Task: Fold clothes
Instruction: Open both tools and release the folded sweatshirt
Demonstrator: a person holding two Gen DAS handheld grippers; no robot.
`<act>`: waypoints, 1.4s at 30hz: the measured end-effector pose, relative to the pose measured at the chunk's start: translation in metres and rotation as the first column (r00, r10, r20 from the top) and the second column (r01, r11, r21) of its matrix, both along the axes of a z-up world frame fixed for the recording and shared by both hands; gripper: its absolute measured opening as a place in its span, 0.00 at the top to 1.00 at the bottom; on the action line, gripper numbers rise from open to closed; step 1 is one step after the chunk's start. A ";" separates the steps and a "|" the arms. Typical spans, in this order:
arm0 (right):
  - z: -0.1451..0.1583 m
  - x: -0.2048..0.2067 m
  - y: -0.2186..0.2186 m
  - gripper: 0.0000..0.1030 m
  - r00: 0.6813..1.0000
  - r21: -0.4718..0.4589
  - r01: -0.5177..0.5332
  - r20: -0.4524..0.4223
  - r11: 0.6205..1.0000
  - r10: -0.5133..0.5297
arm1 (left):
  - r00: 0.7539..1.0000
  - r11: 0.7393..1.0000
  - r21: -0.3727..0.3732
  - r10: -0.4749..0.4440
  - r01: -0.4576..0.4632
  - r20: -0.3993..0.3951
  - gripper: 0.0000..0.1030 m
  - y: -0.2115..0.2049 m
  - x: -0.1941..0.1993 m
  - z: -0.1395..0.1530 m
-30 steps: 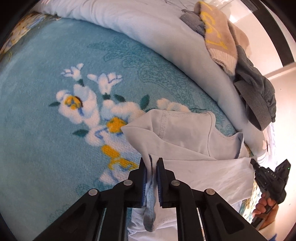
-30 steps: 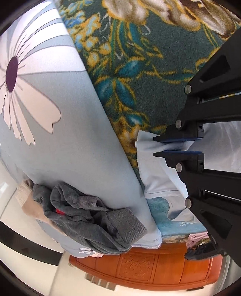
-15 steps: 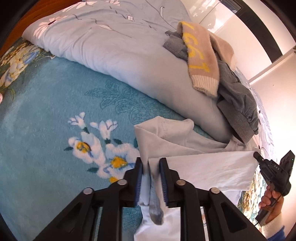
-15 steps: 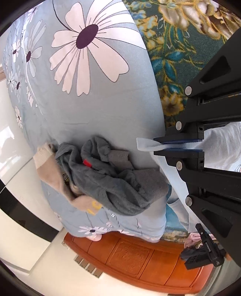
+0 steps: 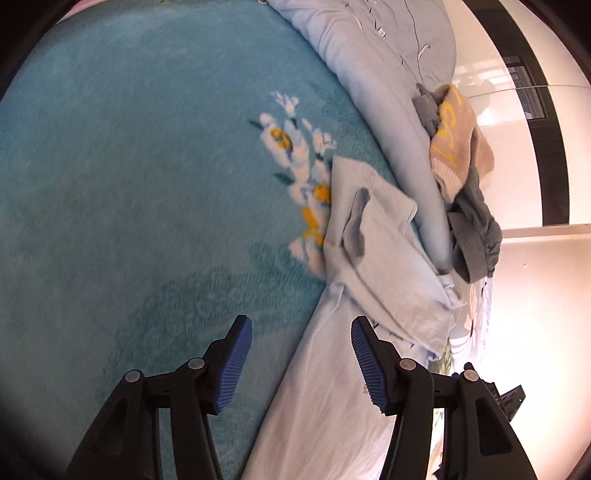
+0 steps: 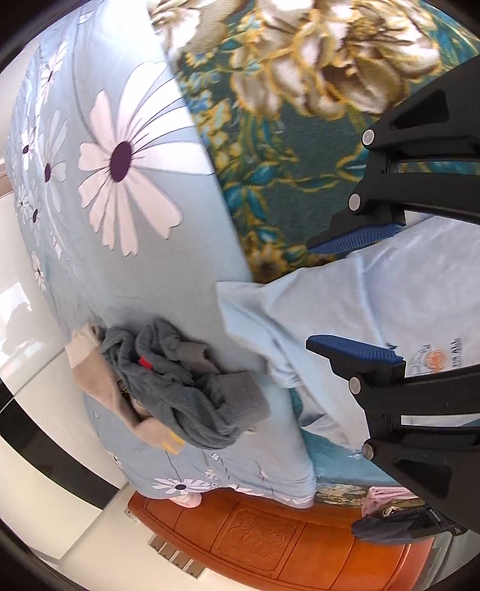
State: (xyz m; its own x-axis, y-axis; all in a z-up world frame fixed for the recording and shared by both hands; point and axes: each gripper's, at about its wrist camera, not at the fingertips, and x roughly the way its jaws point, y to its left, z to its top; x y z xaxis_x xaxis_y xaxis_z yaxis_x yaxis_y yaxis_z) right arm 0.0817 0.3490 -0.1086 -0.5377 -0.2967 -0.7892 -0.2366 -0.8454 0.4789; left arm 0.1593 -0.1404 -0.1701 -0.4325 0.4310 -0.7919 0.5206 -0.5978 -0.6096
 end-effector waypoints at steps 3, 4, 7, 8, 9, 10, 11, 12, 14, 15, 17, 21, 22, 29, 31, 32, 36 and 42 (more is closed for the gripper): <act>-0.010 0.039 -0.004 0.54 0.999 -0.011 0.013 0.037 1.000 -0.013 | 0.996 0.993 -0.077 -0.083 0.085 0.030 0.42 0.017 0.007 0.004; -0.013 0.052 -0.006 0.54 0.999 -0.012 0.022 0.045 1.000 -0.021 | 0.993 0.988 -0.104 -0.110 0.113 0.040 0.41 0.021 0.010 0.006; -0.018 0.085 -0.010 0.48 0.997 -0.001 0.048 0.065 0.999 -0.047 | 0.984 0.964 -0.197 -0.171 0.179 0.057 0.38 0.035 0.016 0.011; -0.019 0.094 -0.012 0.47 0.996 0.009 0.053 0.069 0.999 -0.054 | 0.980 0.955 -0.218 -0.191 0.200 0.064 0.37 0.040 0.020 0.011; -0.020 0.102 -0.013 0.44 0.996 0.014 0.053 0.073 0.998 -0.054 | 0.974 0.947 -0.230 -0.213 0.225 0.077 0.37 0.044 0.023 0.011; -0.020 0.107 -0.014 0.43 0.996 0.019 0.050 0.076 0.999 -0.051 | 0.968 0.941 -0.230 -0.235 0.249 0.086 0.37 0.048 0.025 0.011; -0.021 0.113 -0.016 0.42 0.996 0.025 0.047 0.080 0.999 -0.049 | 0.964 0.939 -0.217 -0.253 0.266 0.086 0.37 0.050 0.027 0.011; -0.021 0.118 -0.017 0.41 0.995 0.030 0.044 0.083 0.999 -0.046 | 0.960 0.939 -0.200 -0.269 0.280 0.084 0.37 0.053 0.028 0.011; -0.021 0.127 -0.019 0.41 0.995 0.037 0.041 0.090 0.998 -0.044 | 0.959 0.939 -0.199 -0.264 0.281 0.104 0.37 0.055 0.032 0.010; -0.020 0.131 -0.020 0.40 0.995 0.037 0.038 0.092 0.999 -0.041 | 0.961 0.943 -0.194 -0.252 0.270 0.110 0.37 0.054 0.035 0.010; -0.021 0.136 -0.022 0.40 0.995 0.034 0.030 0.090 0.999 -0.033 | 0.968 0.955 -0.172 -0.225 0.242 0.116 0.37 0.054 0.041 0.009; -0.025 0.145 -0.024 0.40 0.995 0.006 0.003 0.098 1.000 -0.004 | 0.967 0.969 -0.088 -0.216 0.229 0.138 0.37 0.058 0.050 0.003; -0.027 0.147 -0.025 0.40 0.995 -0.003 -0.005 0.103 1.000 0.005 | 0.966 0.972 -0.061 -0.217 0.227 0.140 0.37 0.059 0.052 0.001; -0.027 0.164 -0.014 0.40 0.994 -0.057 -0.026 0.100 0.998 0.031 | 0.990 0.999 0.027 -0.027 0.023 0.140 0.37 0.028 0.073 0.001; -0.028 0.170 -0.008 0.40 0.995 -0.072 -0.023 0.100 0.997 0.030 | 0.989 1.000 -0.014 -0.015 0.017 0.145 0.37 0.027 0.074 0.005; -0.029 0.173 -0.004 0.40 0.994 -0.084 -0.014 0.103 0.996 0.023 | 0.989 0.999 -0.033 -0.021 0.026 0.144 0.37 0.029 0.073 0.007; -0.042 0.183 0.010 0.40 0.992 -0.128 0.030 0.128 0.991 -0.013 | 0.980 0.991 -0.066 -0.107 0.119 0.171 0.37 0.044 0.069 0.008; -0.052 0.193 0.028 0.40 0.990 -0.163 0.048 0.138 0.985 -0.025 | 0.960 0.986 -0.029 -0.151 0.162 0.235 0.37 0.055 0.069 -0.004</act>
